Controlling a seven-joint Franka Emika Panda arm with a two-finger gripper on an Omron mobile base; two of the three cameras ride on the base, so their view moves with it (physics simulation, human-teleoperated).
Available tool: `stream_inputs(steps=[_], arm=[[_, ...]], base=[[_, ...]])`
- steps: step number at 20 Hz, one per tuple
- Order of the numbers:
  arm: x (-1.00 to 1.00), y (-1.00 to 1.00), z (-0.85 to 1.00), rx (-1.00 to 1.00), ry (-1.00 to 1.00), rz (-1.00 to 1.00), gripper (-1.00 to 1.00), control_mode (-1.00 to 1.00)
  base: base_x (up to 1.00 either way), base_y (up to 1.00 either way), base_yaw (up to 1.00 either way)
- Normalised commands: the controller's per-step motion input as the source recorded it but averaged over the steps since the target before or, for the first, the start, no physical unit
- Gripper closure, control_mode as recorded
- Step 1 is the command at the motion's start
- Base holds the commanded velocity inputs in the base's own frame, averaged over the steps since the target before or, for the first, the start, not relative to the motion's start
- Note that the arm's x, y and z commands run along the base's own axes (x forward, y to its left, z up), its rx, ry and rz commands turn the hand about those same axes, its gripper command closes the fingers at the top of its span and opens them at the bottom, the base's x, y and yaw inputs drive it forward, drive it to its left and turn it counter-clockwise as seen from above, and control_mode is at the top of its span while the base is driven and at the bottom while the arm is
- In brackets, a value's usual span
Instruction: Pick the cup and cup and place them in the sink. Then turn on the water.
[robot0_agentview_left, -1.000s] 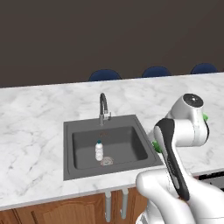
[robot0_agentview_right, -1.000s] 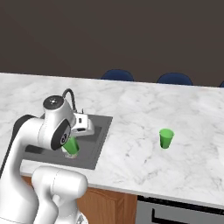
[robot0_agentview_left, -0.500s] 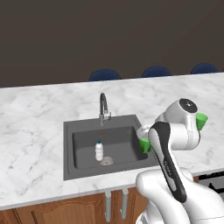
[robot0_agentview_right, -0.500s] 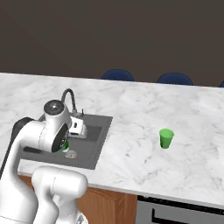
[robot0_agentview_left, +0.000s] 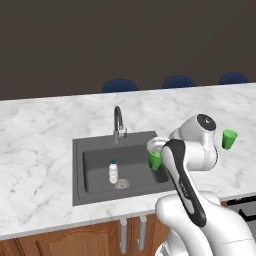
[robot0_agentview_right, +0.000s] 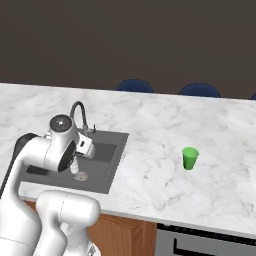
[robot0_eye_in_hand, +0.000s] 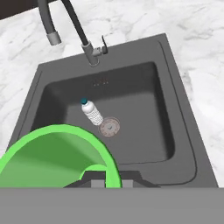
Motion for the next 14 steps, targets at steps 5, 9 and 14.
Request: stream_inputs(steps=[5, 9, 14], arm=[[0.12, 0.22, -0.1, 0.0, 0.0, -0.07, 1.0, -1.0], [0.14, 0.24, -0.32, 0.0, 0.0, -0.01, 1.0, -1.0], [0.15, 0.07, -0.39, 0.0, 0.0, 0.0, 1.0, -1.0]], base=[[0.0, 0.0, 0.0], [0.0, 0.0, 0.0], [0.0, 0.0, 0.0]])
